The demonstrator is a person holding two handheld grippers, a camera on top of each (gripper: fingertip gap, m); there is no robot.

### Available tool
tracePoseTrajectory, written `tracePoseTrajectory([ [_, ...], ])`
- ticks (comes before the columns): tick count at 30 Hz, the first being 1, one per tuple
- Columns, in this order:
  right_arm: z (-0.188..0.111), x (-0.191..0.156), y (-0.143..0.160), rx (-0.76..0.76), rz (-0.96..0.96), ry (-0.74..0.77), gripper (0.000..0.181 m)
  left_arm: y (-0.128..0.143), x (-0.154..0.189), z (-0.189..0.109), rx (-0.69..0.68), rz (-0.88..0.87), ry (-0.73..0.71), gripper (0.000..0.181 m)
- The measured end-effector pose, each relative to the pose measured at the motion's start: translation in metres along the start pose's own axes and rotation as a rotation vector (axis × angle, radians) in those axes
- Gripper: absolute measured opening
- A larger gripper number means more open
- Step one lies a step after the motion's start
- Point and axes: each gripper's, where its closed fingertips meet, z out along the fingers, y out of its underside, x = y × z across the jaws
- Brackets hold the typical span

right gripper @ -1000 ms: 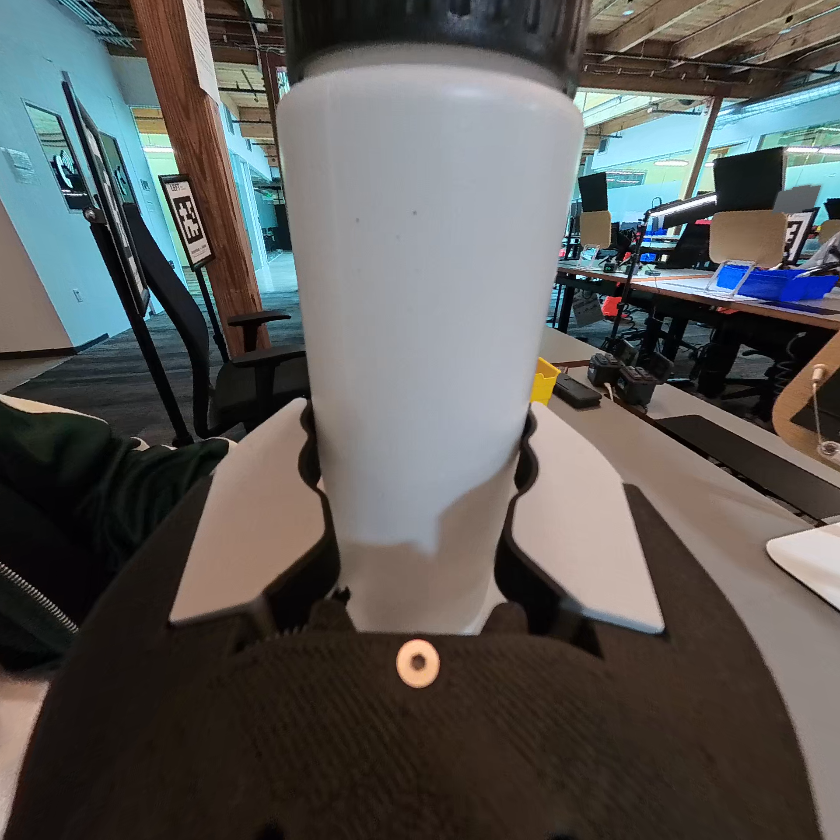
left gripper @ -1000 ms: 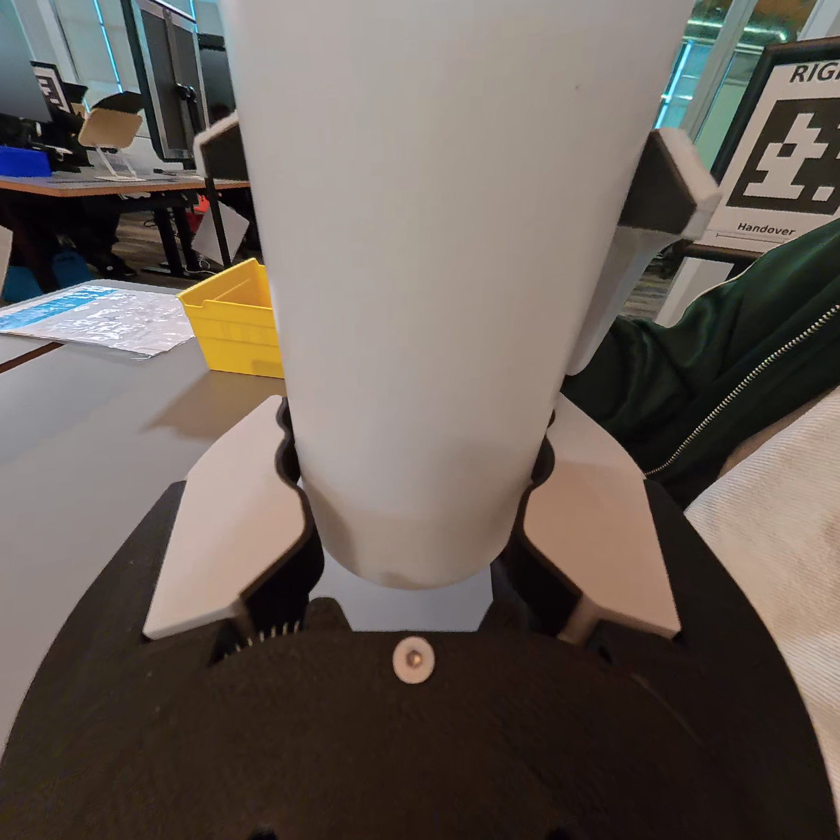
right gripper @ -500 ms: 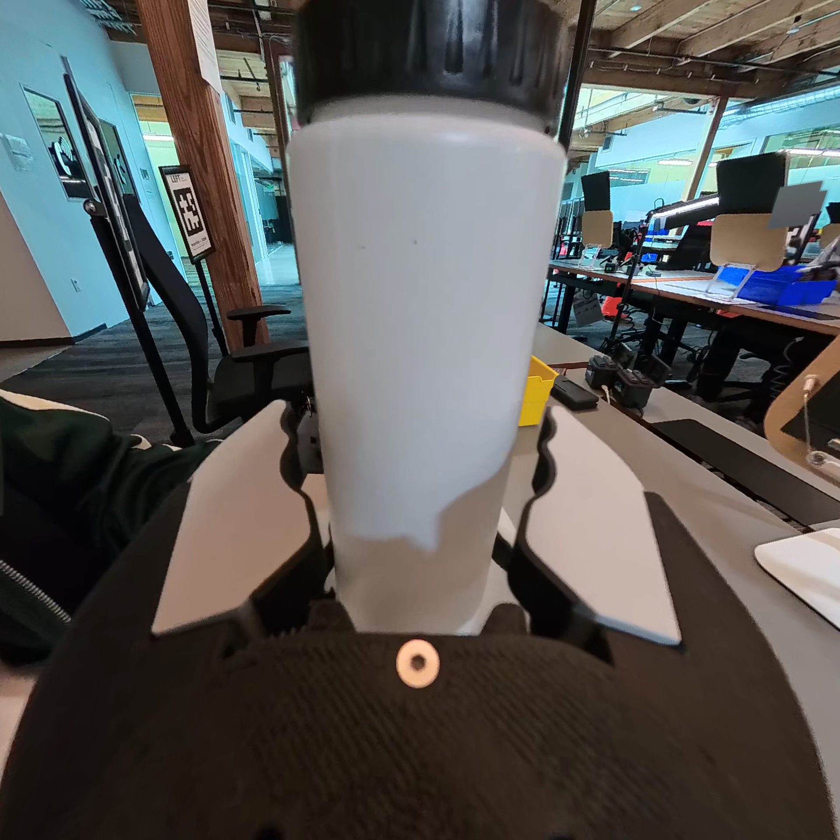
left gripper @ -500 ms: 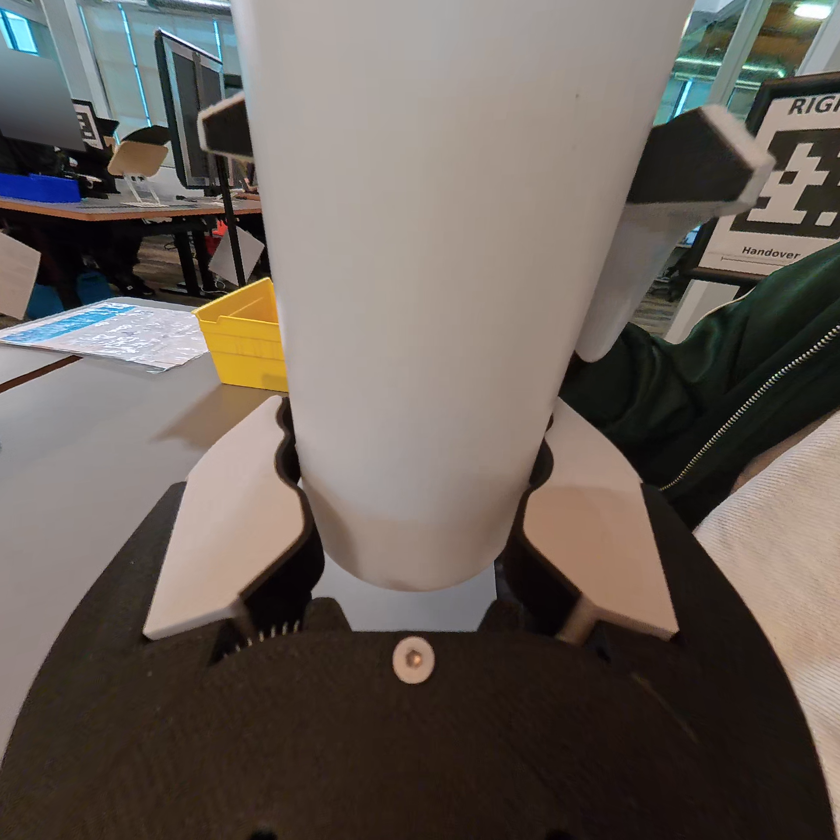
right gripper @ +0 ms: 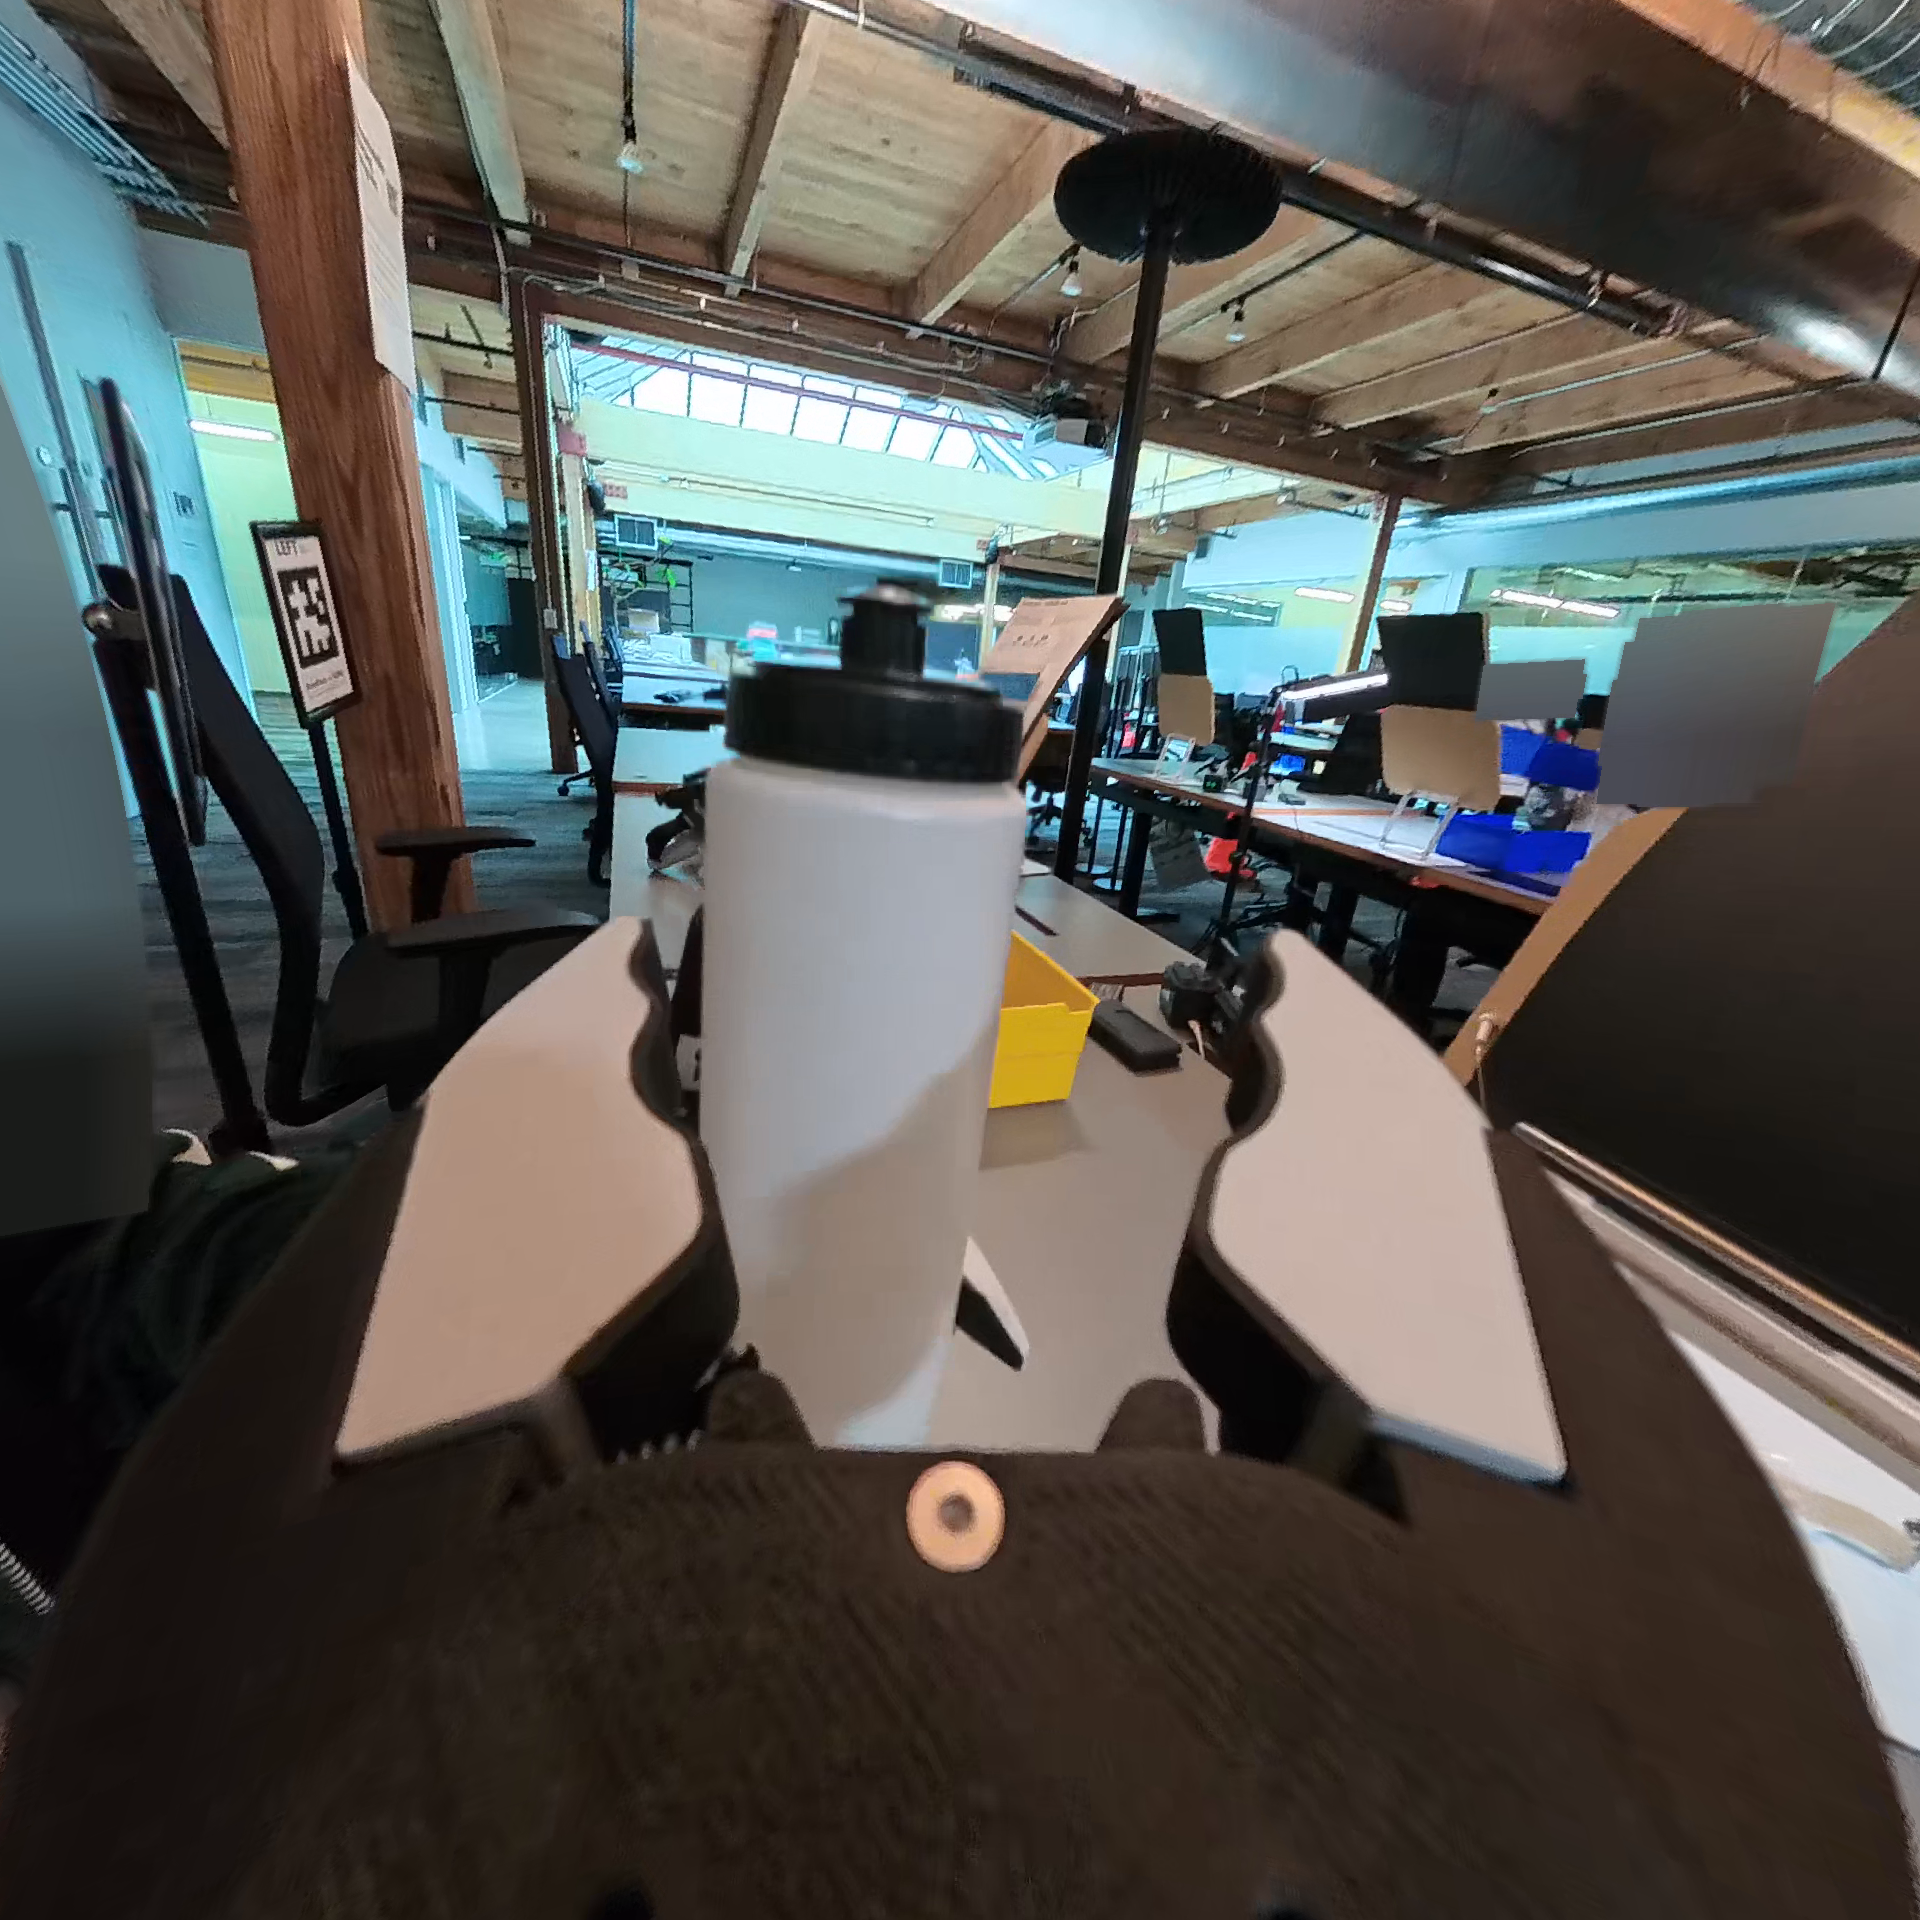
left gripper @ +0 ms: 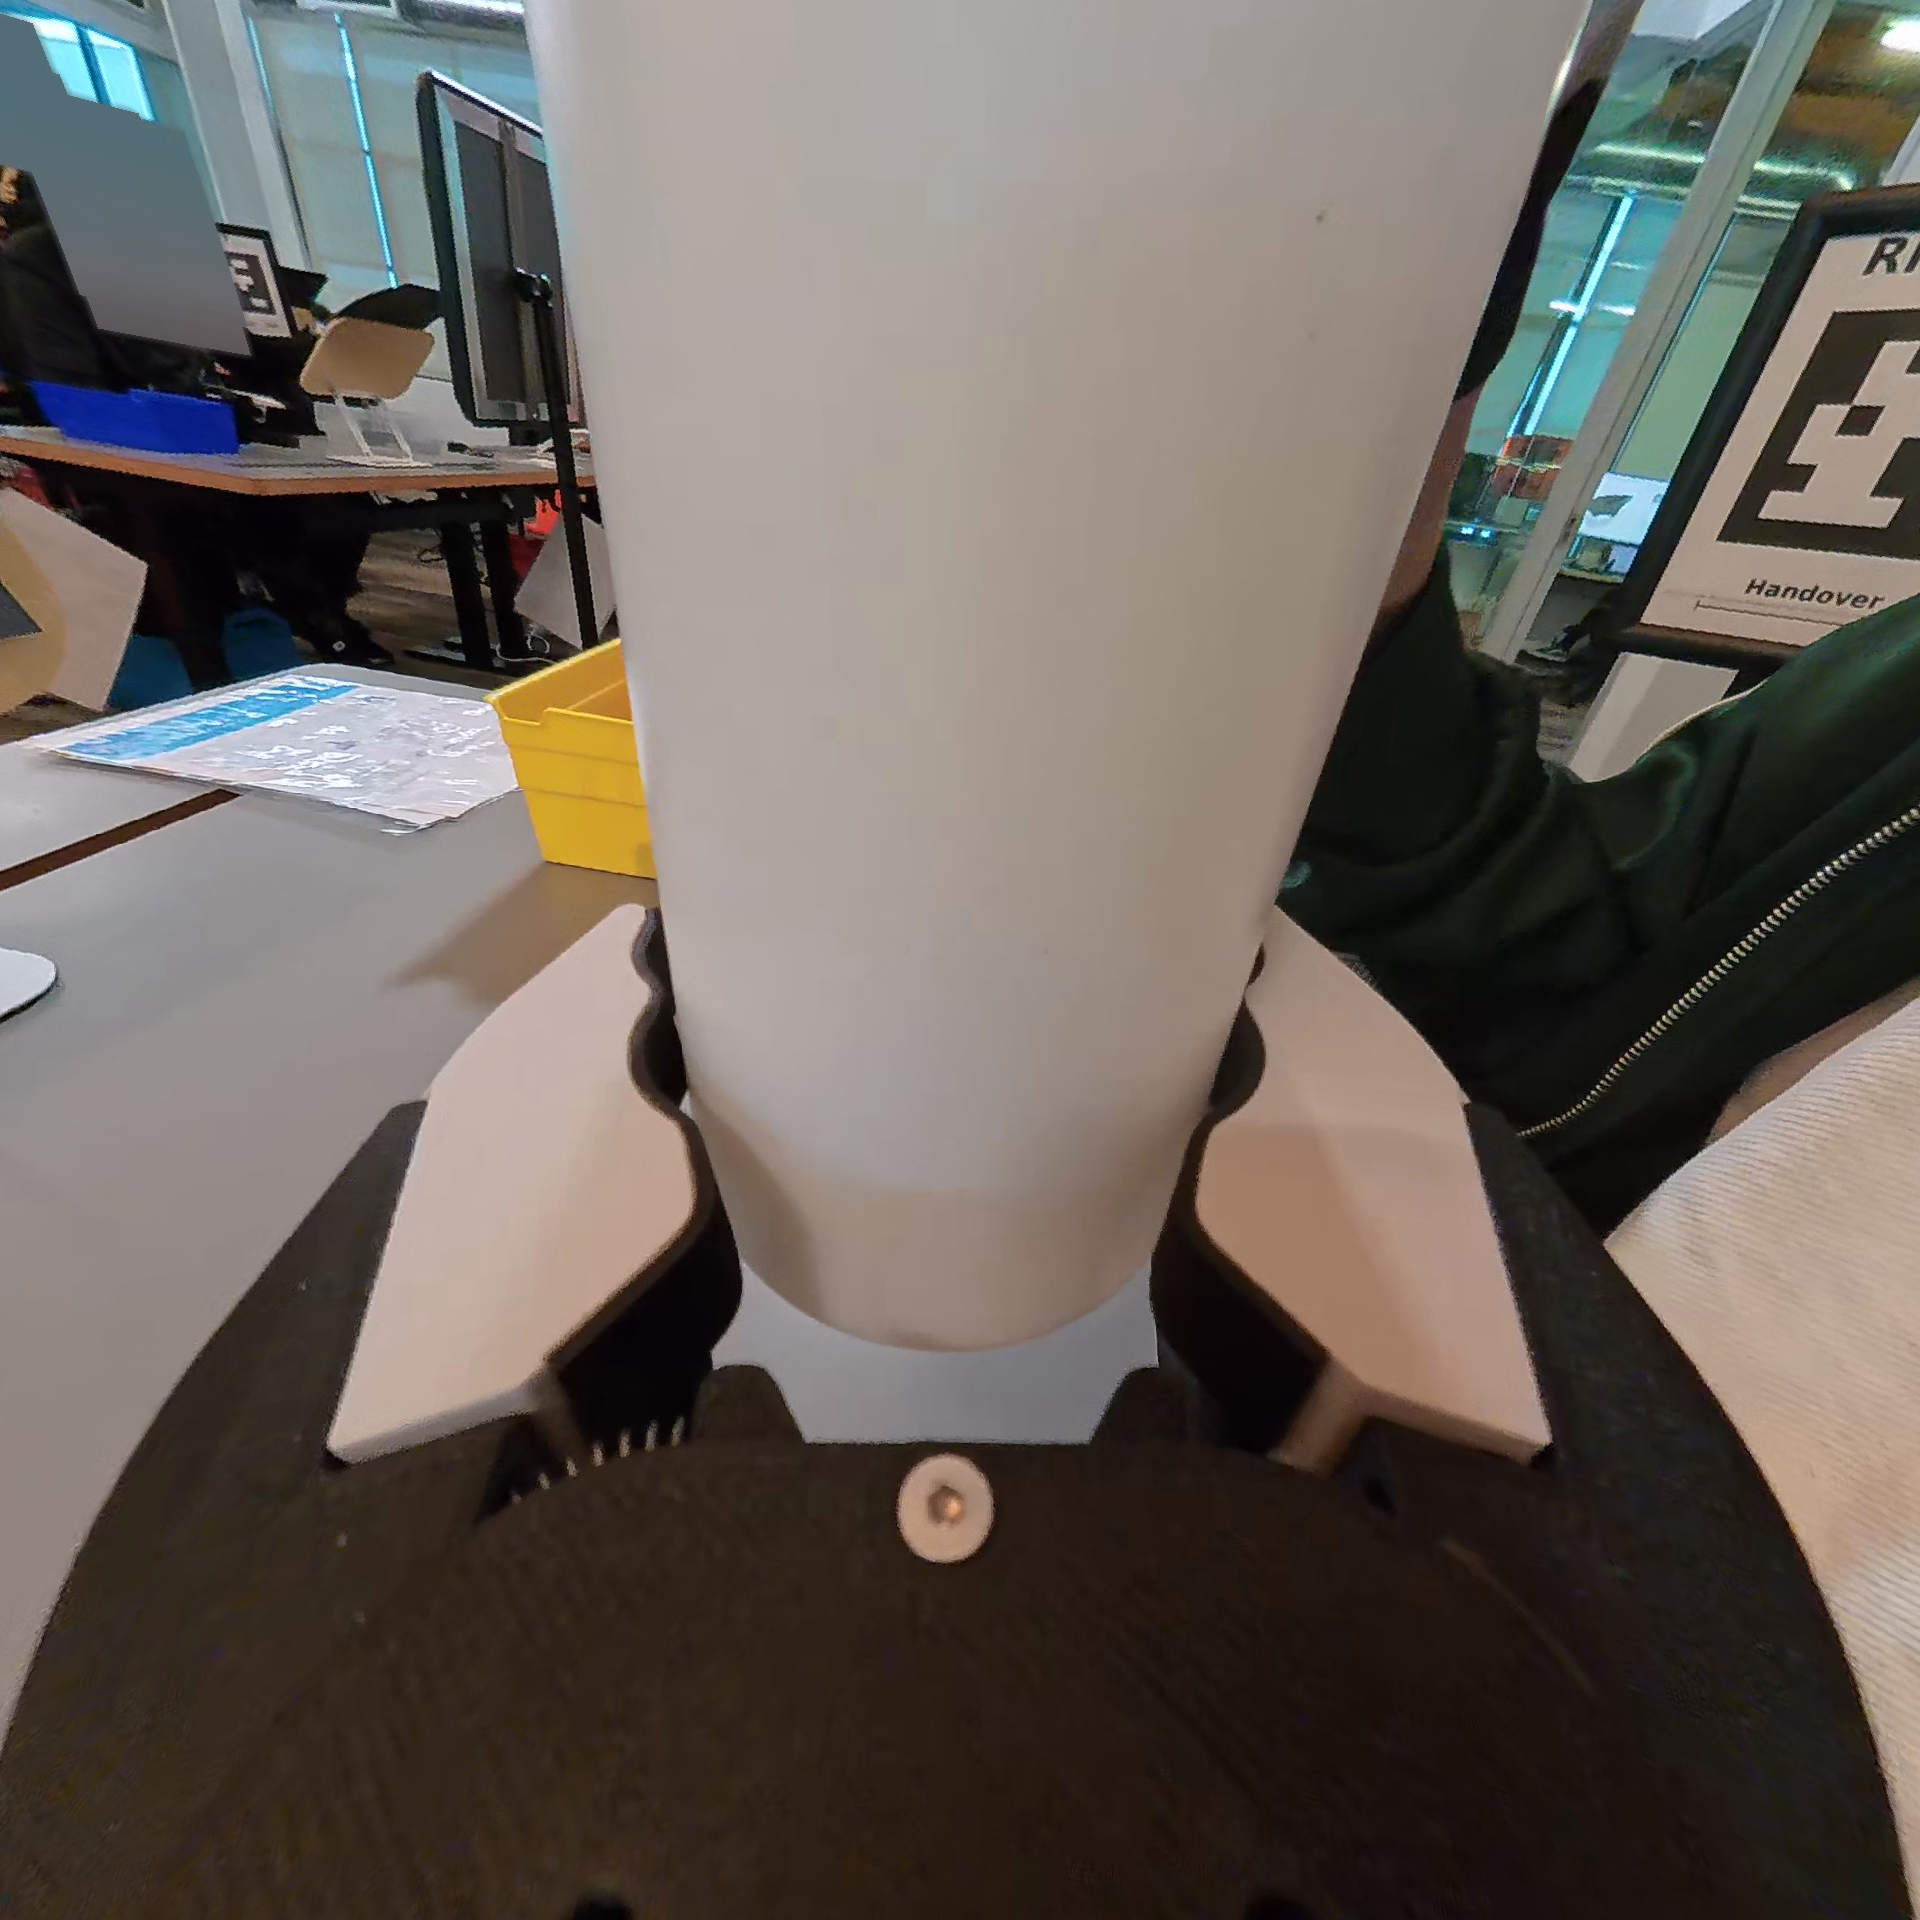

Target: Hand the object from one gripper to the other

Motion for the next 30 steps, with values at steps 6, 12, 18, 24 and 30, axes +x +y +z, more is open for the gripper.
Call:
tracePoseTrajectory([
  [6, -0.003, -0.009, -0.015, 0.026, 0.001, -0.011, 0.104, 0.011, 0.002, 0.007, -0.018, 0.001, 0.002, 0.101],
  [12, 0.004, -0.021, -0.01, 0.007, 0.074, -0.057, 0.104, 0.02, 0.011, 0.018, -0.022, -0.005, 0.03, 0.101],
  [18, 0.009, -0.023, 0.001, -0.033, 0.106, -0.072, 0.103, 0.032, 0.02, 0.029, -0.055, 0.009, 0.05, 0.101],
  [24, 0.01, -0.026, 0.008, -0.07, 0.116, -0.095, 0.083, 0.039, 0.025, 0.034, -0.072, 0.022, 0.059, 0.101],
  [30, 0.009, -0.027, 0.009, -0.085, 0.105, -0.095, 0.081, 0.039, 0.025, 0.035, -0.067, 0.027, 0.06, 0.102],
])
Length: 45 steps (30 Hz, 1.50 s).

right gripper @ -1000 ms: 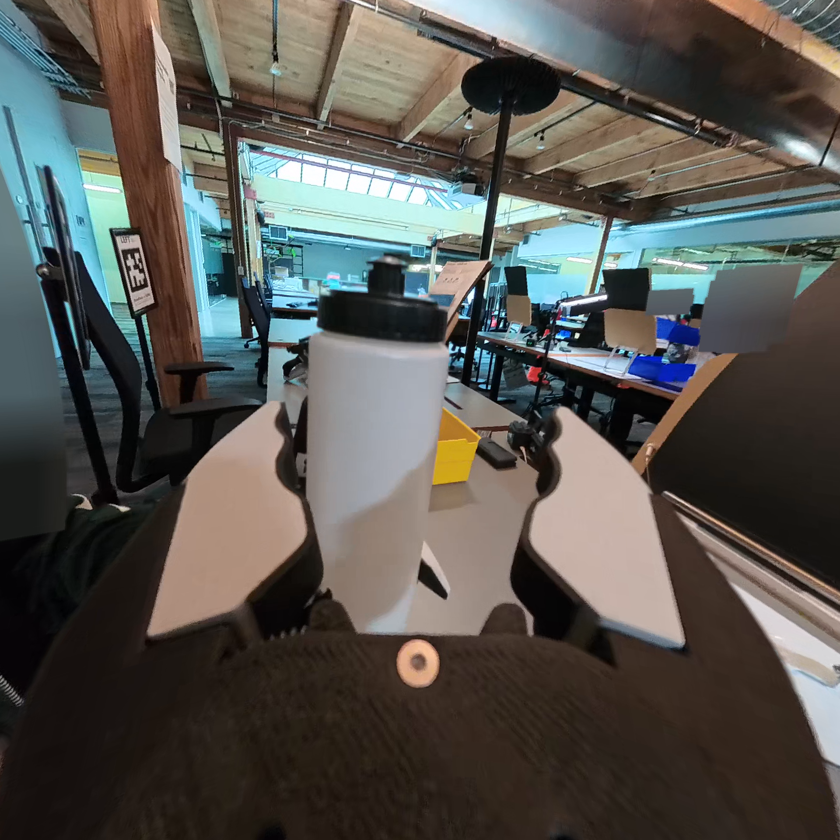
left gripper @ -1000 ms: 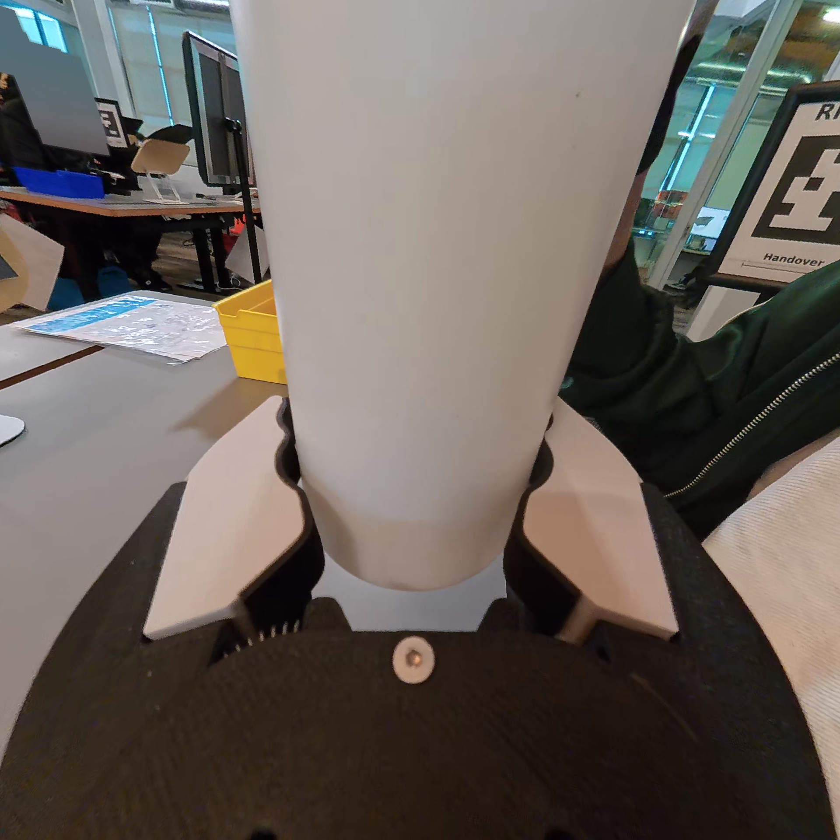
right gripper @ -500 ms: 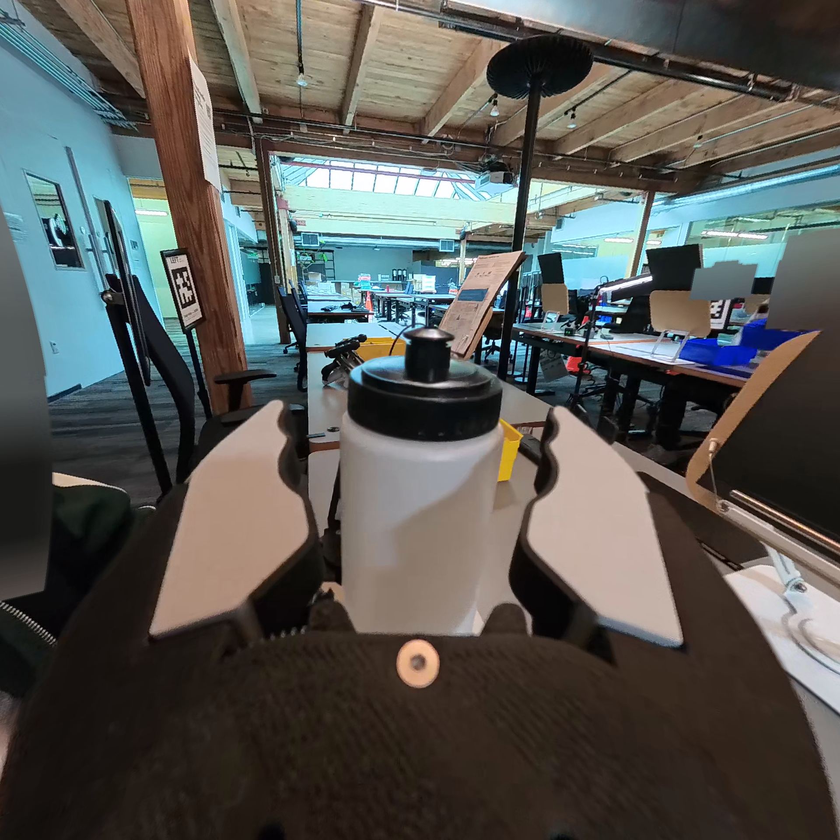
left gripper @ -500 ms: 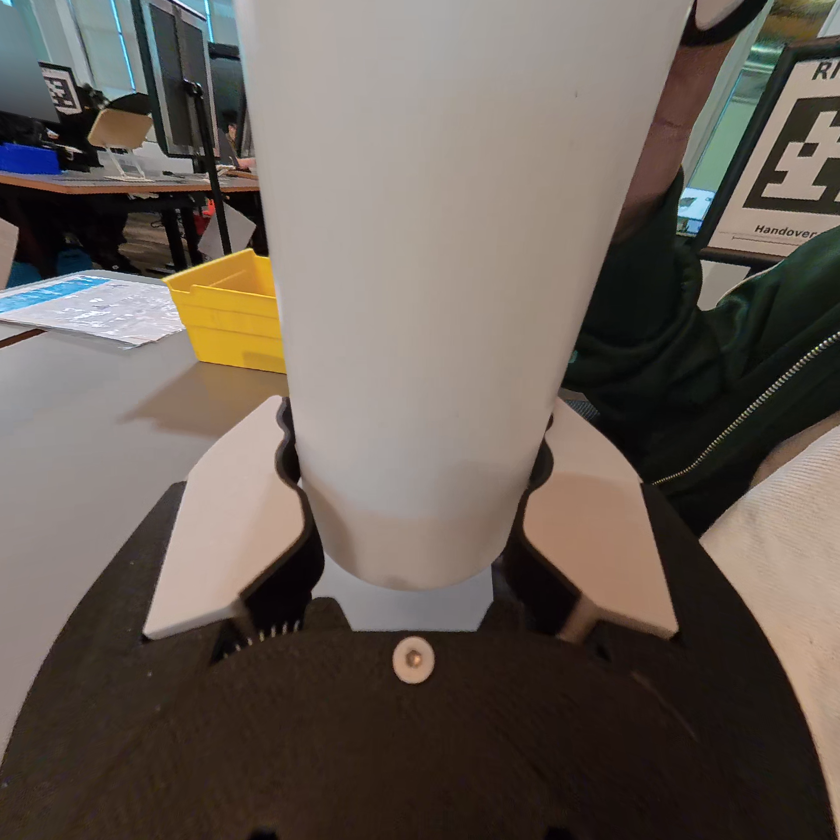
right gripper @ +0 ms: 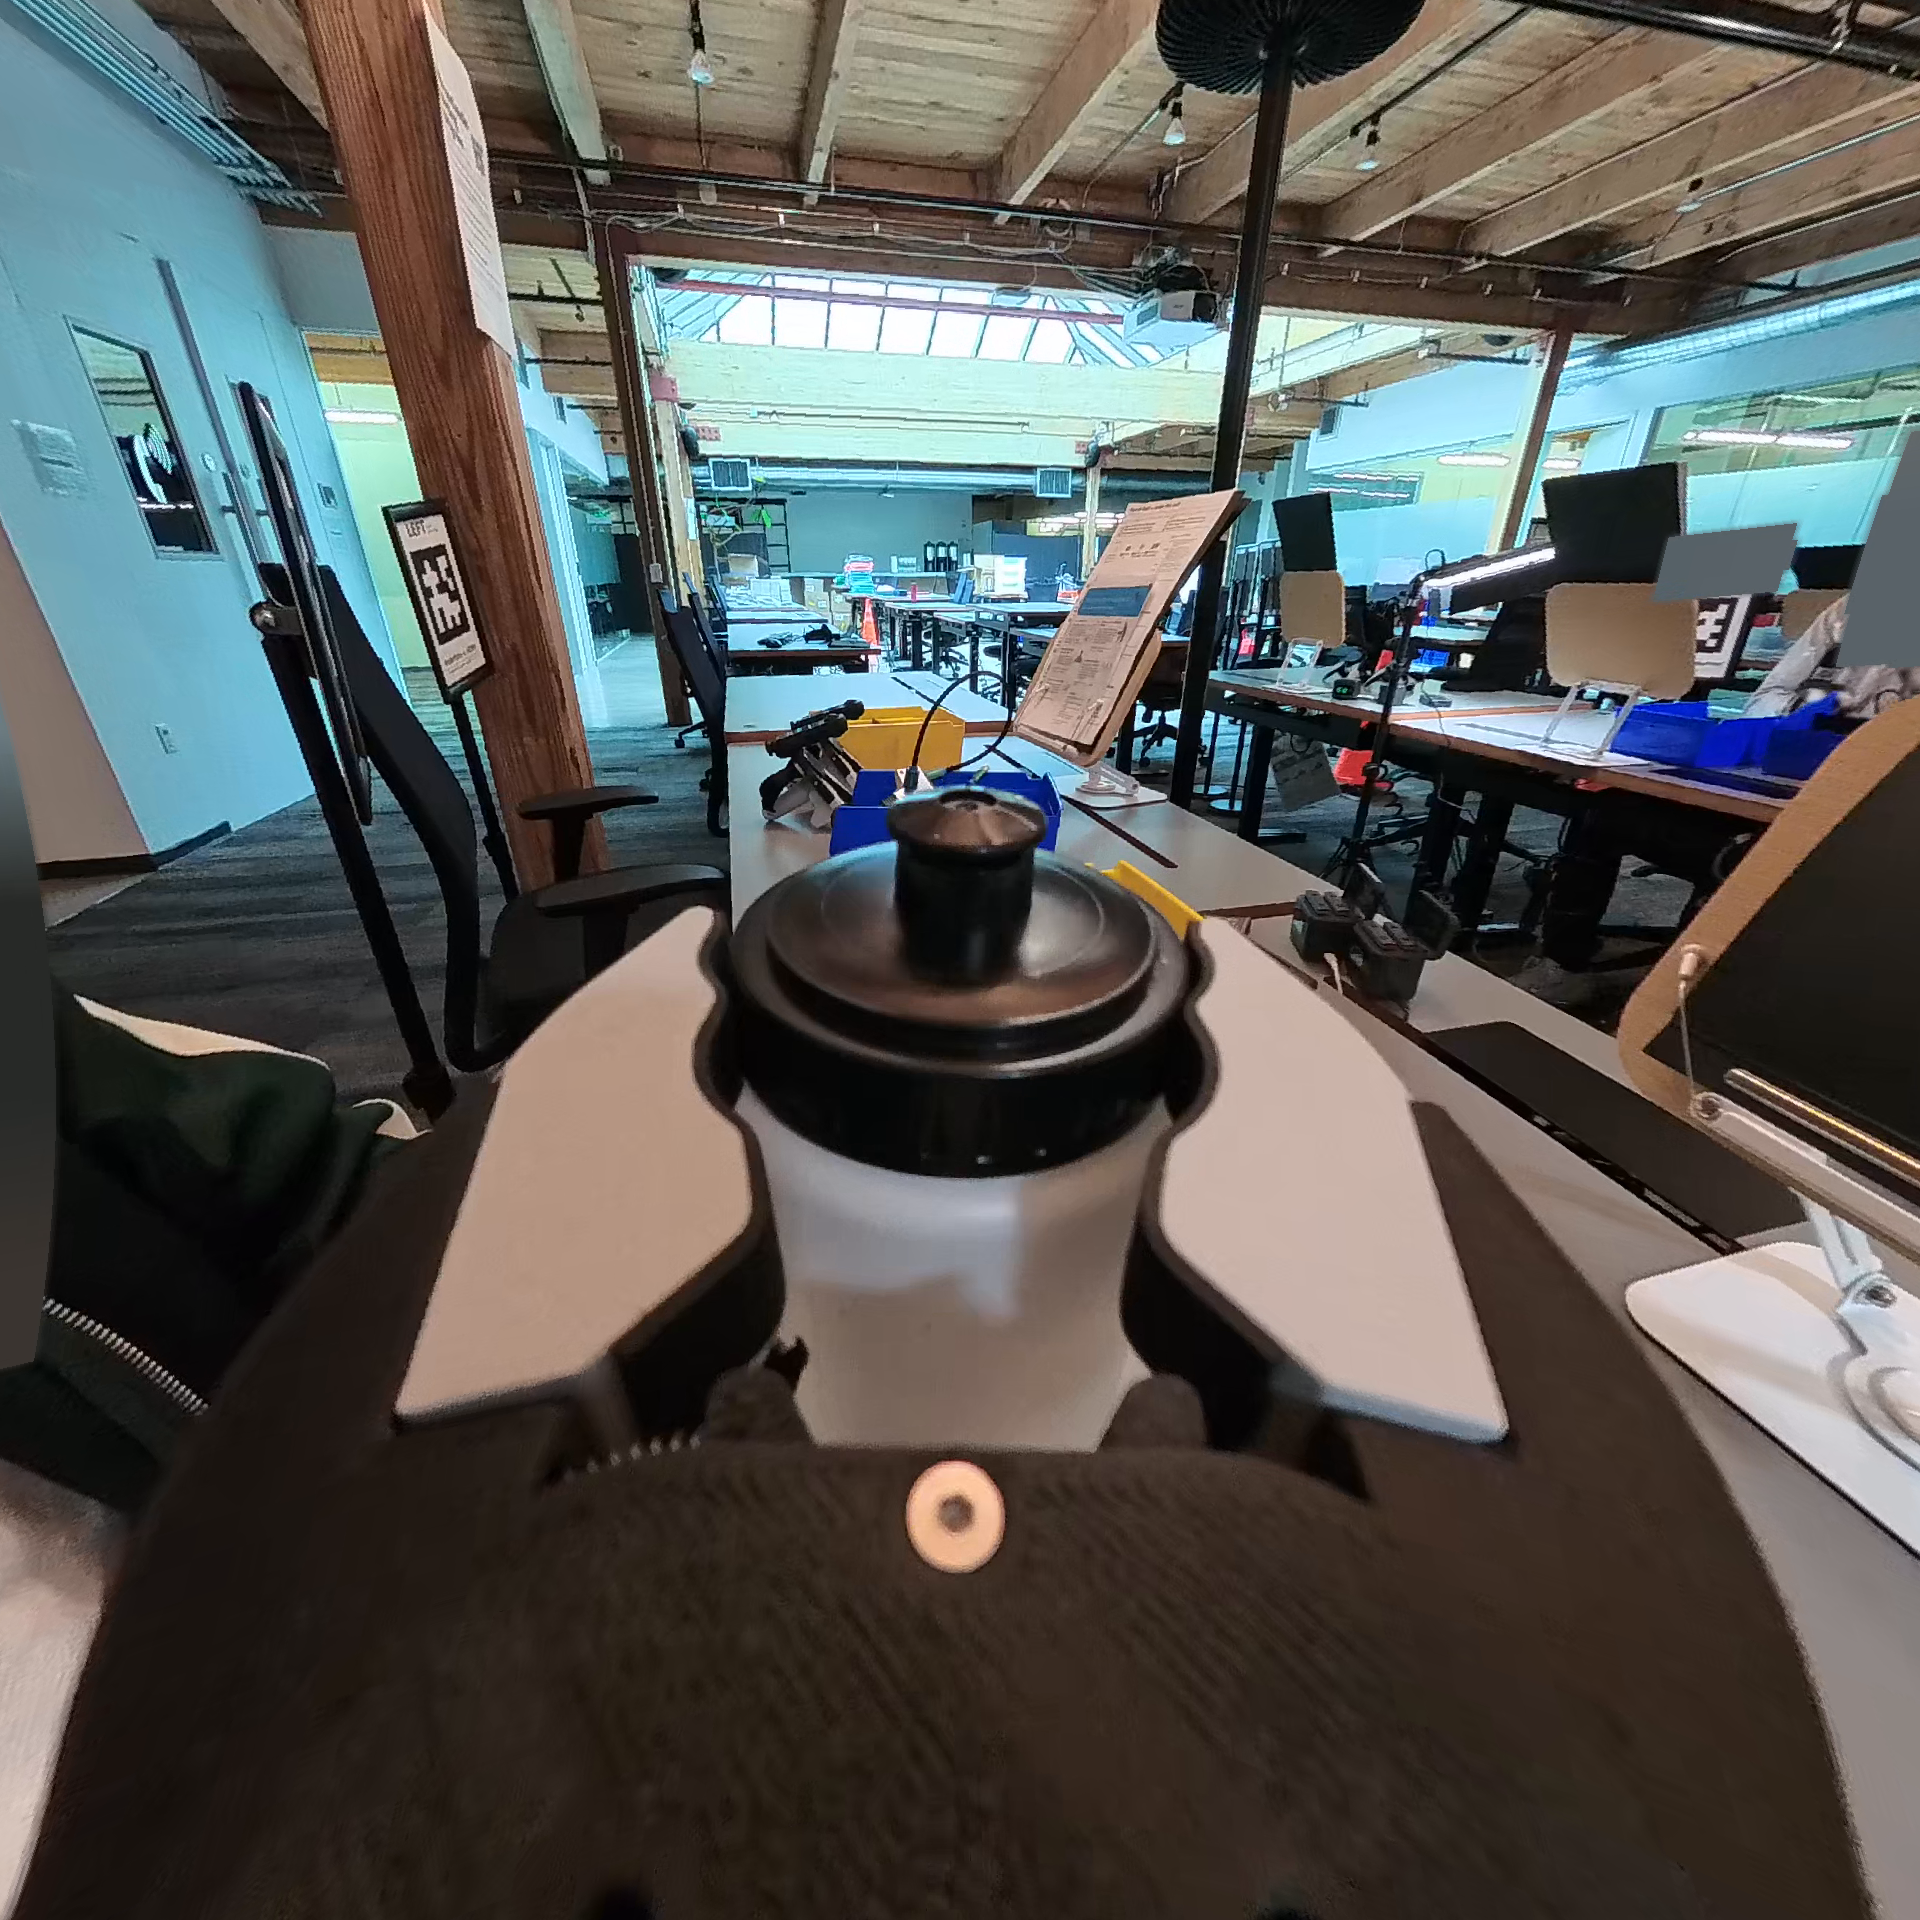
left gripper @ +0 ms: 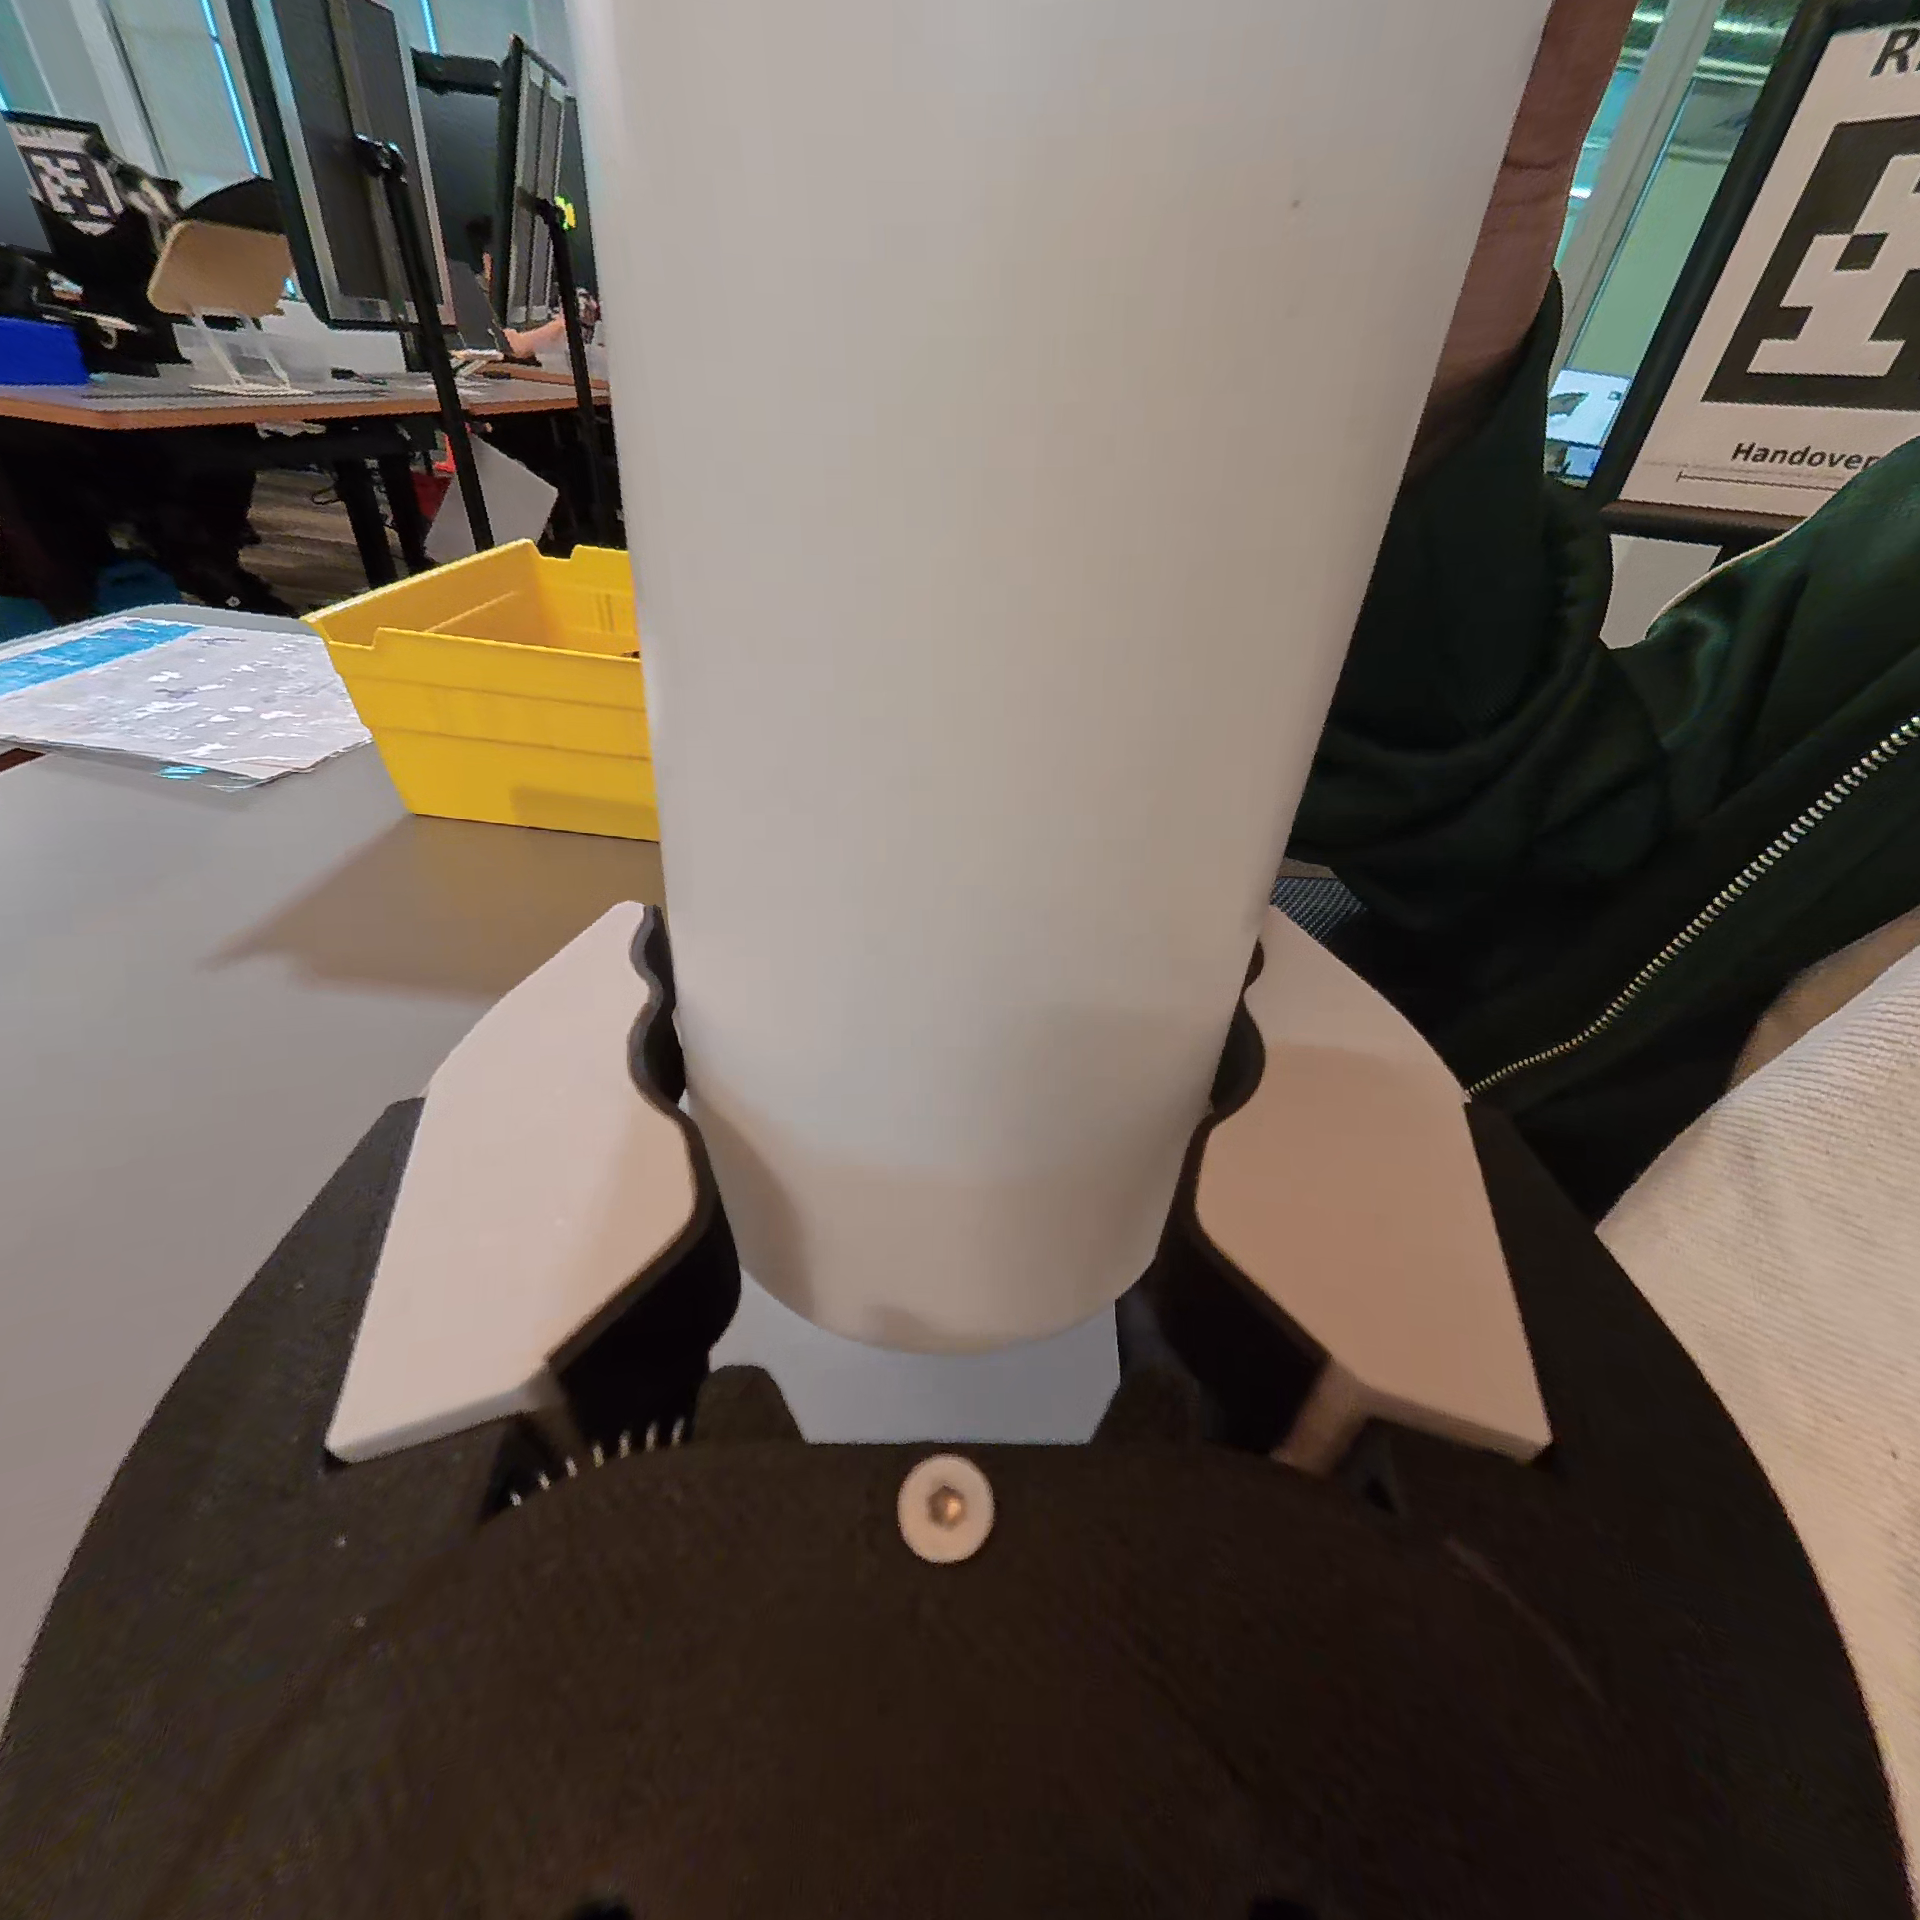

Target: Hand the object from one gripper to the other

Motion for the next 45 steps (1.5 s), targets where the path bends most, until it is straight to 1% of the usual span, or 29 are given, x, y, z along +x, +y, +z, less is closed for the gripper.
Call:
tracePoseTrajectory([
  [5, 0.0, 0.0, 0.003, -0.027, -0.011, 0.005, 0.081, 0.002, -0.001, 0.0, -0.006, -0.009, 0.005, 0.104],
  [9, -0.001, 0.005, 0.006, -0.056, -0.061, 0.041, 0.081, -0.009, -0.008, -0.01, 0.054, -0.046, 0.002, 0.11],
  [11, -0.002, 0.009, 0.008, -0.068, -0.082, 0.058, 0.08, -0.023, -0.015, -0.021, 0.121, -0.08, -0.003, 0.11],
  [14, -0.003, 0.013, 0.011, -0.067, -0.084, 0.066, 0.08, -0.052, -0.027, -0.048, 0.219, -0.098, -0.043, 0.108],
  [17, 0.001, 0.014, 0.018, -0.057, -0.054, 0.044, 0.08, -0.083, -0.032, -0.075, 0.284, -0.088, -0.076, 0.097],
  [19, 0.006, 0.014, 0.027, -0.049, -0.024, 0.023, 0.08, -0.104, -0.024, -0.088, 0.301, -0.079, -0.058, 0.08],
  [22, 0.018, 0.009, 0.044, -0.037, 0.02, -0.015, 0.08, -0.134, -0.007, -0.1, 0.306, -0.046, -0.068, 0.072],
  [24, 0.026, 0.005, 0.056, -0.035, 0.032, -0.027, 0.08, -0.142, -0.001, -0.102, 0.259, -0.018, -0.11, 0.07],
  [26, 0.033, 0.002, 0.068, -0.04, 0.032, -0.029, 0.08, -0.14, 0.0, -0.102, 0.179, -0.004, -0.16, 0.065],
  [28, 0.039, -0.001, 0.078, -0.039, 0.022, -0.027, 0.08, -0.132, -0.002, -0.1, 0.105, -0.01, -0.194, 0.053],
  [30, 0.044, -0.006, 0.084, -0.04, 0.011, -0.027, 0.08, -0.123, -0.004, -0.097, 0.048, -0.022, -0.195, 0.047],
  [31, 0.045, -0.008, 0.086, -0.04, 0.004, -0.028, 0.08, -0.119, -0.005, -0.095, 0.029, -0.035, -0.192, 0.046],
  [33, 0.047, -0.013, 0.087, -0.04, -0.007, -0.035, 0.08, -0.115, -0.004, -0.092, 0.019, -0.061, -0.166, 0.043],
  [35, 0.049, -0.017, 0.087, -0.039, -0.021, -0.044, 0.08, -0.113, -0.002, -0.089, 0.019, -0.081, -0.134, 0.036],
  [38, 0.049, -0.021, 0.088, -0.044, -0.048, -0.046, 0.08, -0.107, -0.001, -0.087, -0.015, -0.076, -0.124, 0.033],
  [41, 0.049, -0.022, 0.086, -0.033, -0.041, -0.053, 0.08, -0.106, 0.001, -0.086, -0.037, -0.038, -0.12, 0.03],
  [43, 0.05, -0.024, 0.086, -0.028, -0.024, -0.062, 0.08, -0.102, 0.005, -0.083, -0.07, -0.012, -0.108, 0.023],
  [45, 0.05, -0.025, 0.087, -0.028, -0.017, -0.066, 0.08, -0.101, 0.005, -0.081, -0.088, 0.025, -0.124, 0.023],
])
